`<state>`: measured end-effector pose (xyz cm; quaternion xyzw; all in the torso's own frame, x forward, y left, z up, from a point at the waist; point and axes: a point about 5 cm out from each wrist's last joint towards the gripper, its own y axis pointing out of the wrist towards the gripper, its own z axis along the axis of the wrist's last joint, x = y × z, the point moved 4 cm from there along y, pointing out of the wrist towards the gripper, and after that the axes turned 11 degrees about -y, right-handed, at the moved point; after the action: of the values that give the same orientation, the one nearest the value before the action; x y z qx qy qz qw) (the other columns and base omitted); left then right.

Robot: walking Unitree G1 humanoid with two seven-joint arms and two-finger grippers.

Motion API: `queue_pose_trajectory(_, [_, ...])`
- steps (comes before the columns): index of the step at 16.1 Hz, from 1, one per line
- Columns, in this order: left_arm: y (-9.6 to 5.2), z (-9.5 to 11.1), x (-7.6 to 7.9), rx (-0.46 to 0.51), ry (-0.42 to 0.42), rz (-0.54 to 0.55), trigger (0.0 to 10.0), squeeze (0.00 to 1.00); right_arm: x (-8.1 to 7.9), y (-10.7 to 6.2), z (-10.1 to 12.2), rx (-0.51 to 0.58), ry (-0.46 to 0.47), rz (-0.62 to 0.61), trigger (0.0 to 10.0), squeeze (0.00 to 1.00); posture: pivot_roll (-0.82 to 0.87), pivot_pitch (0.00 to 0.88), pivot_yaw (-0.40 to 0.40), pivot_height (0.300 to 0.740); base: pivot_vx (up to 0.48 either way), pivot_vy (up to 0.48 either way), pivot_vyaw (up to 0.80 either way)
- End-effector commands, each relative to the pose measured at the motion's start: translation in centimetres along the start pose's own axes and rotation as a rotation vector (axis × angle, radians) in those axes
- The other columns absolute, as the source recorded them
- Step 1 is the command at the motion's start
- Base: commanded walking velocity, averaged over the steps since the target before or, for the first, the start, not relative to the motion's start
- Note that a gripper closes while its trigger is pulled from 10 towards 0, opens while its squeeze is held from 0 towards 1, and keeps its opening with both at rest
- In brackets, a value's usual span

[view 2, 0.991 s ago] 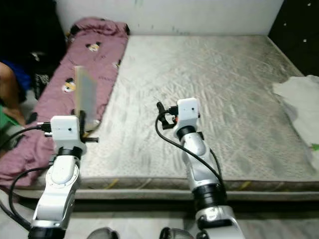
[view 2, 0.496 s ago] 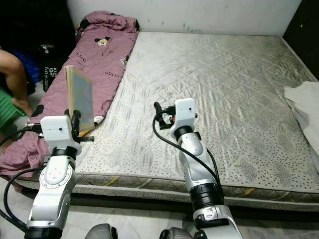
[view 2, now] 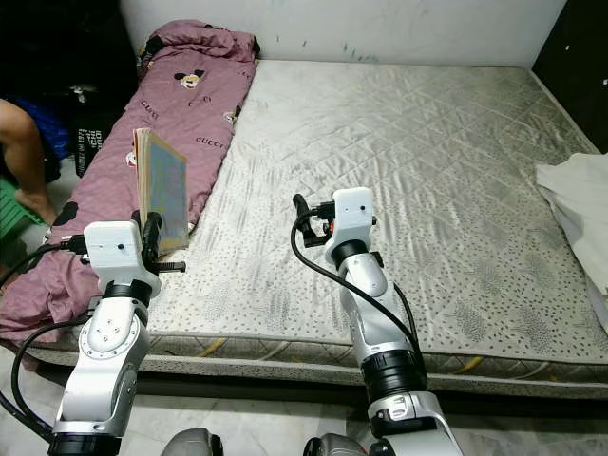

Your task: Clean up the room

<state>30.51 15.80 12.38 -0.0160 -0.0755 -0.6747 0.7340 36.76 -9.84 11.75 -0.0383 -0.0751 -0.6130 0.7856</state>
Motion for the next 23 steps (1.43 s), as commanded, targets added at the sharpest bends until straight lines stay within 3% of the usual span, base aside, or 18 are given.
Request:
queue_pose_trajectory(1, [0.0,1.4,0.3,0.055,0.009,-0.016,10.0,0.0,0.3,0.2,0.3,0.007,0.004,-0.012,10.0,0.0,-0.03,0.012,0.014,0.74,0.0,0.0,0.0])
queue_pose_trajectory(12, [0.1,1.4,0.3,0.055,0.007,-0.016,10.0,0.0,0.2,0.3,0.2,0.001,-0.009,-0.005,10.0,0.0,-0.03,0.012,0.011,0.74,0.0,-0.37,0.0])
queue_pose_trajectory(15, [0.2,1.7,0.3,0.08,-0.002,-0.006,10.0,0.0,0.3,0.3,0.2,0.001,-0.012,-0.004,10.0,0.0,-0.03,0.01,0.008,0.74,0.0,0.0,0.0])
queue_pose_trajectory(17, [0.3,2.0,-0.2,0.091,0.034,0.016,10.0,0.0,0.3,0.3,0.3,0.004,-0.01,-0.007,10.0,0.0,-0.03,0.01,0.008,0.74,0.0,0.0,0.0])
queue_pose_trajectory(20, [0.2,2.3,-1.1,0.092,0.009,0.021,10.0,0.0,1.1,0.2,0.6,0.021,-0.003,-0.031,10.0,0.0,-0.02,0.0,0.009,0.74,0.0,0.0,0.0])
queue_pose_trajectory(23, [-1.7,2.2,-3.8,0.092,0.057,0.098,10.0,0.0,3.8,-0.9,0.7,0.038,-0.033,-0.081,10.0,0.0,-0.01,0.0,0.015,0.74,0.0,0.0,0.0])
